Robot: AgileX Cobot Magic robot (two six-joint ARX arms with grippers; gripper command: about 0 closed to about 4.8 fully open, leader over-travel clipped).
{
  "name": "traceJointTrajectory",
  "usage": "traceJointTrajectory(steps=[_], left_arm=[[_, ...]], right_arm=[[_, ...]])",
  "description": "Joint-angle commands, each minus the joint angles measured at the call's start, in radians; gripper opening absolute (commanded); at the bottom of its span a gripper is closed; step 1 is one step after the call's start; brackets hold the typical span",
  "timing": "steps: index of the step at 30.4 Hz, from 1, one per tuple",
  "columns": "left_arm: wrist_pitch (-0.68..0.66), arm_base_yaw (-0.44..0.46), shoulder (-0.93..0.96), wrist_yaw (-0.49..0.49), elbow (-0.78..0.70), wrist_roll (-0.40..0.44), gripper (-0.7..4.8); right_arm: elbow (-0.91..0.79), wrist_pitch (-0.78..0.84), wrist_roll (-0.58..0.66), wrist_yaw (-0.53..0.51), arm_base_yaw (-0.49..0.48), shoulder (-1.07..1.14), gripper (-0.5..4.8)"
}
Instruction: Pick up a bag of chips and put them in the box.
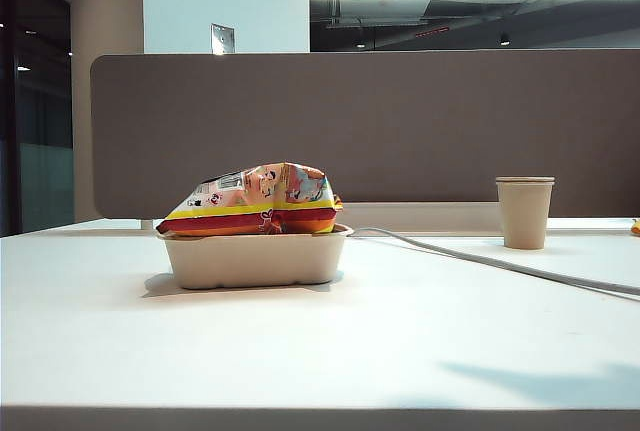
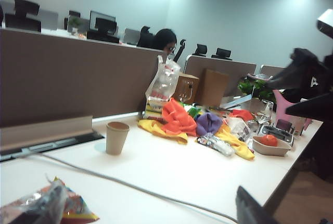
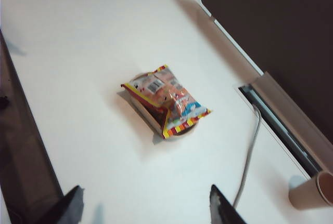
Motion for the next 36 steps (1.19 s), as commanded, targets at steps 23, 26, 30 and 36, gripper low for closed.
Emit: traceJointTrajectory(steps=[23,26,30,36], left_arm=[[-0.064,0.0,-0.002,0.005,-0.053,0.046,4.25],[-0.066,0.0,-0.002,0.006,-0.053,0.057,3.9],[-0.067,0.0,-0.002,0.008,-0.053,0.072,3.71],[-0.071,0.0,-0.002,0.008,-0.059,0.081,3.71]], right_arm=[[-0.557,0.315,0.096,-0.064,0.005,-0.243,3.0],[-0.616,0.41,0.082,-0.122,0.004,-0.241,2.79],[-0.679,0.489,0.08,-0.164,0.004,-0.24,2.62],[-0.755,0.552,0.08,-0.197,0.004,-0.226,2.59]])
